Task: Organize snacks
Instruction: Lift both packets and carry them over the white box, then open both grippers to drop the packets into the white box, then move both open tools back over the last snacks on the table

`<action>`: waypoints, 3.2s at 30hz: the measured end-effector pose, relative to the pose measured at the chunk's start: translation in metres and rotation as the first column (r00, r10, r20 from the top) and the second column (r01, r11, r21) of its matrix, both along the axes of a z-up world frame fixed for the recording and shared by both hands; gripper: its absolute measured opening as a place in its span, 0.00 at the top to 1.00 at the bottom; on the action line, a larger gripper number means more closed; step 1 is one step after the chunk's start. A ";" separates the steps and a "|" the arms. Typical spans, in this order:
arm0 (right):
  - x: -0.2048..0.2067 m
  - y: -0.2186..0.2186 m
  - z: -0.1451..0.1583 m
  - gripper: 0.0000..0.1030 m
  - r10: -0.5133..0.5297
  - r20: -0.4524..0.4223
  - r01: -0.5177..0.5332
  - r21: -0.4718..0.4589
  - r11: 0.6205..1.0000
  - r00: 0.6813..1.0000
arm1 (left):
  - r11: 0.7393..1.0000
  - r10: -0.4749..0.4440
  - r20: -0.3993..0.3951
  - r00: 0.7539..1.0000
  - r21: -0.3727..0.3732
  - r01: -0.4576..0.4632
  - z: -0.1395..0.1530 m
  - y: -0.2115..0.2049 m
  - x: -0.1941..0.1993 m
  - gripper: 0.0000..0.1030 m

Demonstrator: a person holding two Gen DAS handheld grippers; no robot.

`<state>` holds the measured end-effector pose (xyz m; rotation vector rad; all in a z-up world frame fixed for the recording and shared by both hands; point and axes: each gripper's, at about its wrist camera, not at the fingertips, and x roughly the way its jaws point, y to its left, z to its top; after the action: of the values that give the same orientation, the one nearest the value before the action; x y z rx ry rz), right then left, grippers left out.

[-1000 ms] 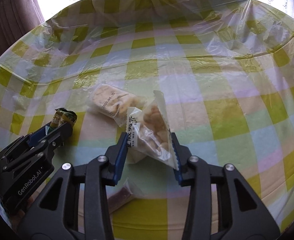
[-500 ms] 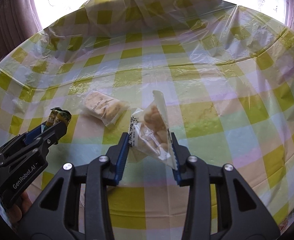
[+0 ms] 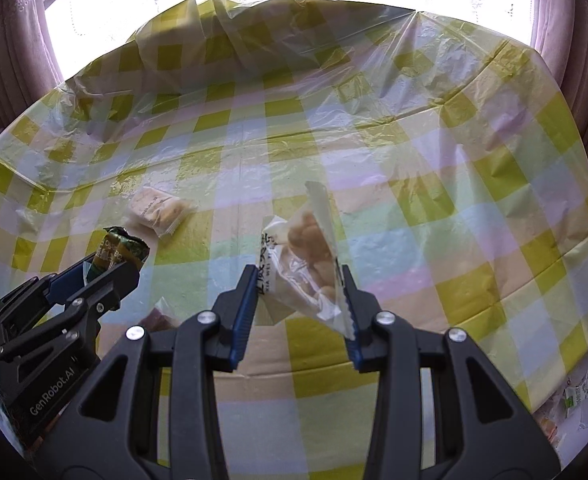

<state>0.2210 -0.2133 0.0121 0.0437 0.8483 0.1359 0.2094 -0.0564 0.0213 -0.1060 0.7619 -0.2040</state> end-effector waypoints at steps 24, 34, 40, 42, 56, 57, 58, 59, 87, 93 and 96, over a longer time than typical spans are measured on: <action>-0.065 -0.113 0.015 0.59 -0.094 -0.007 0.094 -0.042 0.995 0.996 | 0.973 -0.224 -0.006 0.975 0.047 0.224 0.023 -0.108 -0.049 0.63; -0.090 -0.179 0.018 0.59 -0.156 -0.026 0.153 -0.074 0.985 0.987 | 0.922 -0.378 -0.029 0.925 0.074 0.379 0.033 -0.175 -0.064 0.63; -0.108 -0.224 0.019 0.59 -0.213 -0.037 0.209 -0.100 0.973 0.976 | 0.872 -0.479 -0.055 0.876 0.081 0.482 0.034 -0.215 -0.077 0.63; -0.114 -0.237 0.018 0.59 -0.232 -0.040 0.226 -0.108 0.968 0.972 | 0.856 -0.508 -0.065 0.859 0.077 0.511 0.033 -0.228 -0.081 0.63; -0.145 -0.302 0.011 0.58 -0.363 -0.070 0.355 -0.104 0.929 0.929 | 0.685 -0.715 -0.138 0.686 0.062 0.726 0.024 -0.289 -0.117 0.61; -0.147 -0.305 0.010 0.58 -0.372 -0.073 0.364 -0.102 0.926 0.925 | 0.670 -0.727 -0.144 0.672 0.065 0.739 0.023 -0.291 -0.121 0.61; -0.147 -0.309 0.010 0.58 -0.381 -0.075 0.373 -0.101 0.922 0.922 | 0.658 -0.737 -0.151 0.659 0.068 0.750 0.022 -0.294 -0.123 0.59; -0.147 -0.311 0.010 0.58 -0.389 -0.076 0.381 -0.100 0.919 0.918 | 0.647 -0.744 -0.157 0.649 0.070 0.759 0.021 -0.297 -0.125 0.57; -0.125 -0.232 0.025 0.28 -0.223 -0.036 0.222 -0.031 0.975 0.974 | 0.939 -0.339 -0.088 0.937 0.038 0.343 0.023 -0.146 -0.062 0.43; -0.113 -0.188 0.024 0.28 -0.104 -0.045 0.104 -0.015 0.994 0.994 | 0.980 -0.147 -0.109 0.983 0.122 0.160 0.009 -0.066 -0.049 0.43; -0.108 -0.169 0.022 0.28 -0.063 -0.049 0.064 0.012 0.998 0.997 | 0.988 -0.064 -0.129 0.990 0.128 0.080 0.001 -0.030 -0.042 0.43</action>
<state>0.1133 -0.3827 0.0343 0.0869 0.8938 0.0813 0.1672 -0.0867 0.0220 0.0362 0.9021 -0.2162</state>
